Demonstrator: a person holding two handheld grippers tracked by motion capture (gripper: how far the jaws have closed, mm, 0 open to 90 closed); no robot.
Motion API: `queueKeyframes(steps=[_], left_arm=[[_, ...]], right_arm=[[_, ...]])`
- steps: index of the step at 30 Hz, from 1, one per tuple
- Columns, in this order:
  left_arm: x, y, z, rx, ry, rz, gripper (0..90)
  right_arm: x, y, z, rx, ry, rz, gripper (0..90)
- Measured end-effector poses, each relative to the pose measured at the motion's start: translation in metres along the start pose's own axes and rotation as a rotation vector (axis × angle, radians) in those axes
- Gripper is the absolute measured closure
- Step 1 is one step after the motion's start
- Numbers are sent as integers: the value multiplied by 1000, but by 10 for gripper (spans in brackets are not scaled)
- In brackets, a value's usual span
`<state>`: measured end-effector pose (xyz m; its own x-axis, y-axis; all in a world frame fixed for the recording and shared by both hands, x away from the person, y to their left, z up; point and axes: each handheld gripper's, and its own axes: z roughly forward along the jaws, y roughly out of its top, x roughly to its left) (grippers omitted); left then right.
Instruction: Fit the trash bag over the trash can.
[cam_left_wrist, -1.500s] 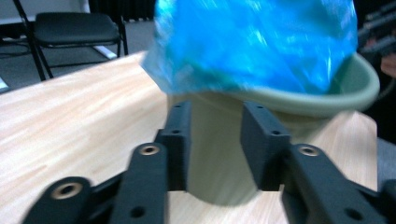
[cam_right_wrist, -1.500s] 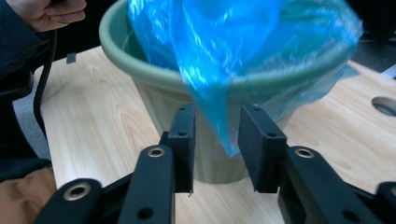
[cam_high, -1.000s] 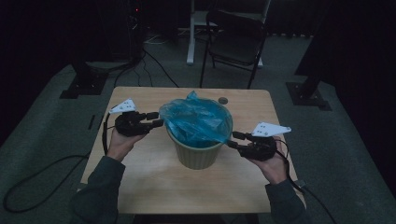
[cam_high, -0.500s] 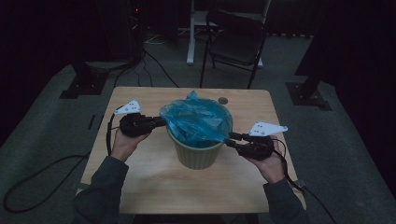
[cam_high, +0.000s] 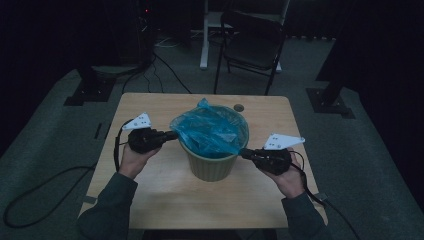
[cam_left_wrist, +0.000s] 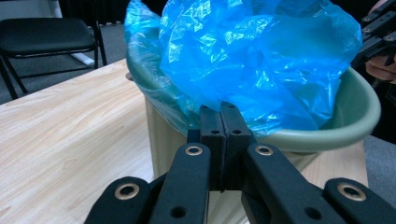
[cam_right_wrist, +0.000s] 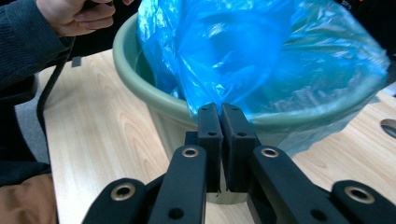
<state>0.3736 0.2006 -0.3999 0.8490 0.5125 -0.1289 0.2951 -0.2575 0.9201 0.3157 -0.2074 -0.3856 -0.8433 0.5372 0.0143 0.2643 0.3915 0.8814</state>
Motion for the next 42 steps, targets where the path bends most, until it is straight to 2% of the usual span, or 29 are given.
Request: queueKeyframes(steps=[15,21,26,32,34,42], left_arm=[[-22,-16,-3,5,-26,37,900],[-27,-22,-1,32,-26,58,900],[-31,-28,9,71,-32,72,900],[-31,-31,14,98,-19,85,900],[-30,-34,15,112,-10,84,900],[-24,-41,18,127,2,72,900]], right_arm=[[6,-4,3,24,41,-28,894],[10,-5,5,58,53,-57,895],[11,-7,7,71,60,-65,895],[10,-10,9,90,71,-64,896],[9,-13,11,112,72,-66,896],[5,-19,14,140,65,-61,898]])
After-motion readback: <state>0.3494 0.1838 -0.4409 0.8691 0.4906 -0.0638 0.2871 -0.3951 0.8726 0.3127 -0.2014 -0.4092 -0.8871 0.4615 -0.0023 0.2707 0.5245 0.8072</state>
